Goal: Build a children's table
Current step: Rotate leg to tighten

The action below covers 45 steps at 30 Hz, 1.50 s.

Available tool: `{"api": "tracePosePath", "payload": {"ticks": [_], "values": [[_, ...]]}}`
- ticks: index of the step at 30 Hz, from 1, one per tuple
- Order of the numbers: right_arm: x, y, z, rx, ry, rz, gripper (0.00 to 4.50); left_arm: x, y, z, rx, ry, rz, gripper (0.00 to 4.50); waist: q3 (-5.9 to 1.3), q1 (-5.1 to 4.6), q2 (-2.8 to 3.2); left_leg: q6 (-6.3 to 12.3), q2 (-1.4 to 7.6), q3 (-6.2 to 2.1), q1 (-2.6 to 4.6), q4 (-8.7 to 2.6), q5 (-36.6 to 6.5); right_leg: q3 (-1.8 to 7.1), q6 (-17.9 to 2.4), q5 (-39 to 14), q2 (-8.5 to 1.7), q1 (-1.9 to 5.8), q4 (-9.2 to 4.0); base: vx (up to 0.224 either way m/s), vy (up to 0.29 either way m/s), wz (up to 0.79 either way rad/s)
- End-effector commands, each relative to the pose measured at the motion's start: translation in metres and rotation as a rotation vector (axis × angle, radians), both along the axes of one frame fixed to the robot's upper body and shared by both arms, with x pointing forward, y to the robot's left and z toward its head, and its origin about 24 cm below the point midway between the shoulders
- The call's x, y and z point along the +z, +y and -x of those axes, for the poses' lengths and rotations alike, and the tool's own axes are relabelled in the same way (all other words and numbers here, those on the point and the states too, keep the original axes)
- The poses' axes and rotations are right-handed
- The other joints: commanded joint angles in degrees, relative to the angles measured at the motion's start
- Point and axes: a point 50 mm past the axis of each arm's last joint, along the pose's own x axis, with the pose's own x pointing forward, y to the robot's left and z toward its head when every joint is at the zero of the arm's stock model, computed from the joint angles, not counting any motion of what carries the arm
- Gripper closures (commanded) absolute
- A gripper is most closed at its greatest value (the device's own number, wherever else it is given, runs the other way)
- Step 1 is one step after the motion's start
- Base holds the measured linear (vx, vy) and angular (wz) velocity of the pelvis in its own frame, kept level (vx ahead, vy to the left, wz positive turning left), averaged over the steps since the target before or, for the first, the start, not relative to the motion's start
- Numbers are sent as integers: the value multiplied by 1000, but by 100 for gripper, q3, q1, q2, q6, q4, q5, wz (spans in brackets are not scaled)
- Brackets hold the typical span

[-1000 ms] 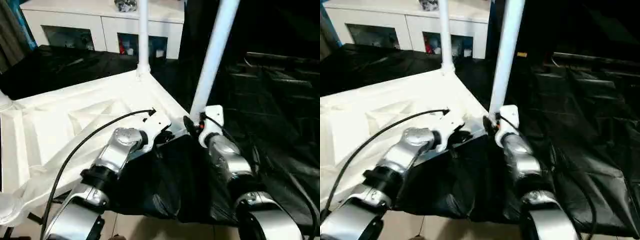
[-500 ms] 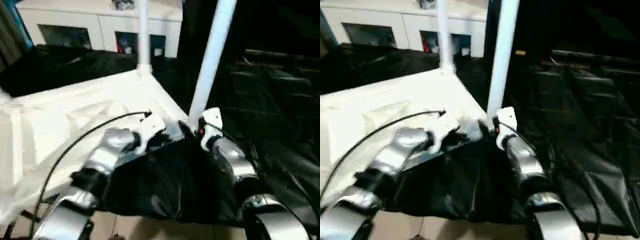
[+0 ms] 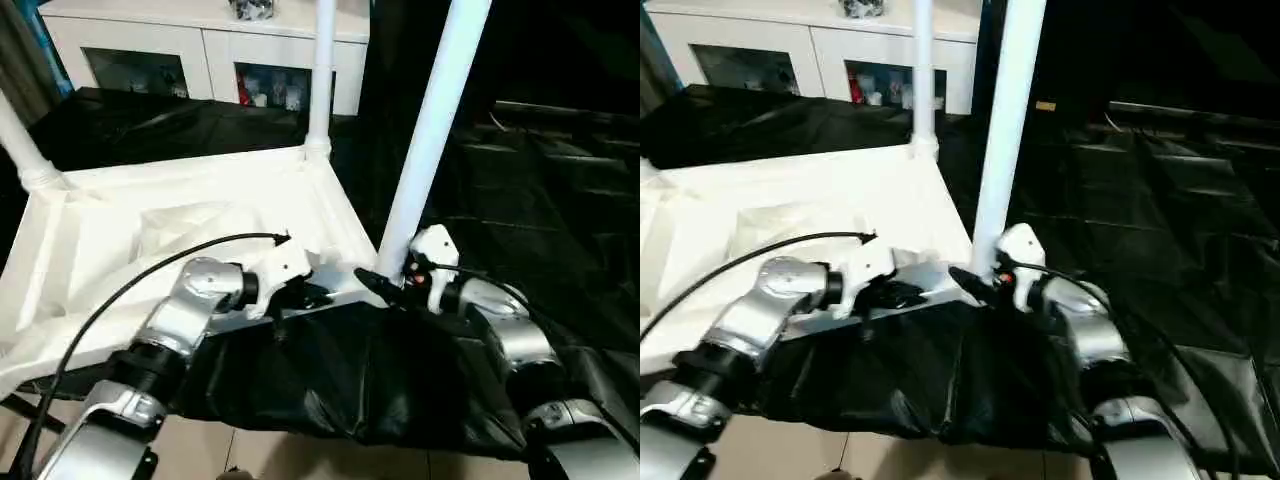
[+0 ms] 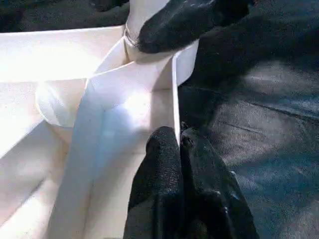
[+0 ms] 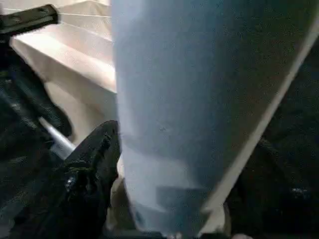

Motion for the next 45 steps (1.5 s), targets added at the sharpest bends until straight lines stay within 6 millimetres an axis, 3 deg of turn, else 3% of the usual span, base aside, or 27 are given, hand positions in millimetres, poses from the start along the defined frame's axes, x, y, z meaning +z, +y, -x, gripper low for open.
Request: {"api": "tracePosePath", "payload": {"ticks": [1,14,19,23,25,26,30,31,33,35,38,41,43,45], "values": [[4,-3,1,33,5,-10,129,-4,3,5,-31,12,-27,450,-329,27,13,508,242,-43,-2,-305,-672,308,-1341,-248,-497,356,-366,0,0,0],[-1,4,11,119,53,-23,232,-4,9,7,-41,23,-38,450,-329,45,12,475,239,-44,-4,-305,-653,304,-1312,-274,-500,351,-369,0,0,0],[-20,13,18,27,139,-14,251,-7,7,4,25,27,-34,450,-310,35,17,375,246,-54,5,-331,-747,309,-1223,-538,-504,330,-394,0,0,0],[-31,22,17,-98,166,-7,253,-9,-1,-1,77,19,-39,450,-238,4,12,149,241,-69,53,-393,-1325,315,-991,-1736,-535,293,-538,0,0,0],[-38,30,13,-221,195,-20,254,-10,-10,-4,116,18,-33,450,-187,-36,18,-19,225,-109,132,-433,-1878,305,-709,-2810,-551,238,-645,0,0,0],[-43,35,8,-339,230,-15,255,-11,-21,-8,153,18,-29,450,-210,-29,21,-50,235,-138,132,-443,-1905,309,-599,-2990,-578,258,-662,0,0,0],[-48,54,-3,-537,298,14,255,-11,-52,-15,224,19,-15,450,-217,-79,39,-187,226,-152,153,-460,-2001,298,-578,-2890,-549,213,-666,0,0,0],[-45,67,-7,-529,282,69,255,-10,-69,-17,239,24,-3,450,-225,-79,41,-193,210,-140,167,-443,-2038,305,-587,-2803,-541,196,-666,0,0,0],[-40,77,-10,-515,268,60,255,-8,-79,-18,251,24,9,450,-236,-60,27,-145,202,-122,208,-429,-2117,315,-624,-2553,-519,171,-663,0,0,0],[-29,89,-16,-490,222,44,255,-5,-88,-21,245,-1,9,450,-251,-31,-2,-53,199,-115,156,-433,-1995,329,-658,-2286,-531,211,-640,0,0,0],[-24,87,-19,-487,165,68,255,-4,-86,-22,242,-14,9,450,-278,2,-24,62,207,-88,102,-418,-1584,343,-797,-1687,-532,252,-565,0,0,0],[-24,81,-20,-506,165,34,255,-4,-78,-23,239,-21,10,450,-280,11,-25,125,206,-79,79,-413,-1408,338,-862,-1520,-532,276,-545,0,0,0],[-23,68,-22,-511,160,-12,199,-5,-64,-22,219,-32,5,450,-290,21,-12,151,215,-85,64,-417,-1328,336,-871,-1482,-550,295,-542,0,0,0],[-21,60,-22,-489,144,-23,183,-6,-54,-21,208,-30,1,450,-297,5,-7,177,225,-86,39,-419,-1286,331,-915,-1328,-545,312,-517,0,0,0]]}}
